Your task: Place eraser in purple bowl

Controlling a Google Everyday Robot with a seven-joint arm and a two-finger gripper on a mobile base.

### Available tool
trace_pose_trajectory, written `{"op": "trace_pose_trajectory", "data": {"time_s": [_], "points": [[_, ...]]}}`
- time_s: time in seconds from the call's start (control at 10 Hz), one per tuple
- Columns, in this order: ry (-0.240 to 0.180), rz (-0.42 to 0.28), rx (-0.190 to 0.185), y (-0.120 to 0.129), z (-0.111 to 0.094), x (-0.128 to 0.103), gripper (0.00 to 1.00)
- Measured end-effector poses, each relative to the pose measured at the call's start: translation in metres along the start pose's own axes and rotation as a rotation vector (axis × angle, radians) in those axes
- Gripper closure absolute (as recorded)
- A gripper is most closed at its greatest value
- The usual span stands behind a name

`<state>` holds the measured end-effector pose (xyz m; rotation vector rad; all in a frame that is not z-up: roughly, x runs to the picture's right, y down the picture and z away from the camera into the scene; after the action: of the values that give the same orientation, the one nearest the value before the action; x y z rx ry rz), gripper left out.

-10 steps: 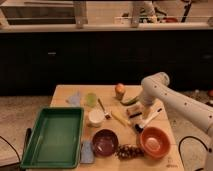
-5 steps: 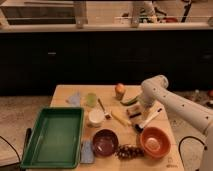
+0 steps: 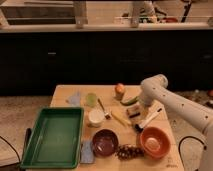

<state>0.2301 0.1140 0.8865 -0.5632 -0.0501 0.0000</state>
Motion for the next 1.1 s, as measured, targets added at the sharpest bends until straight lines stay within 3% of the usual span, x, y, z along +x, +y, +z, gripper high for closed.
{"op": "trace_pose_trajectory", "data": {"time_s": [0.5, 1.1], "points": [[0.003, 0.112, -0.015, -0.004, 0.008, -0.001, 0.2], [0.007, 0.15, -0.046, -0.003, 0.023, 0.002, 0.2]]}}
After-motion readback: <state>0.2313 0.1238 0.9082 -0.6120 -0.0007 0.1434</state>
